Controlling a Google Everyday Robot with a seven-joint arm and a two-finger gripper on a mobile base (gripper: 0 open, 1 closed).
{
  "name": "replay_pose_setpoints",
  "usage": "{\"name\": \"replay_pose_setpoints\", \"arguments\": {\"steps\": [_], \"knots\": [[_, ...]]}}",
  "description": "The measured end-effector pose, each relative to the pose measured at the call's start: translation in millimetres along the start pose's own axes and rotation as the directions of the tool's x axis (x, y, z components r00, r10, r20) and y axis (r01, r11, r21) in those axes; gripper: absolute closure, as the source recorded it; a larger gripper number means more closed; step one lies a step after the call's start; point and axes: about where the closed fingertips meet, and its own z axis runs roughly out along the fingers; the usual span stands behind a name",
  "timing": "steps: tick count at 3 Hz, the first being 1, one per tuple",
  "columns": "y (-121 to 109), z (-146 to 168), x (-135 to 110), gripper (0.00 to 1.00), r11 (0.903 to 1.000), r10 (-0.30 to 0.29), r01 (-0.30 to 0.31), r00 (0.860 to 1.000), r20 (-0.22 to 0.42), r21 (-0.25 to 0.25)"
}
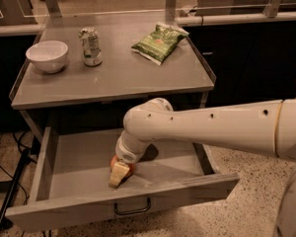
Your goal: Pick orange from top drawer and place on counter
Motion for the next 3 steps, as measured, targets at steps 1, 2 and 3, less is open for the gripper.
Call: {"name": "replay_pose_setpoints", "arguments": {"steps": [1,2,3], "knots": [[0.0,0.0,0.0,0.49,1.0000,0.000,0.000,1.000,0.000,0.000],[0.0,0.0,0.0,0.80,1.0000,0.000,0.000,1.000,0.000,0.000],[0.0,0.0,0.0,1.00,1.0000,0.000,0.000,1.000,0.000,0.000]]}}
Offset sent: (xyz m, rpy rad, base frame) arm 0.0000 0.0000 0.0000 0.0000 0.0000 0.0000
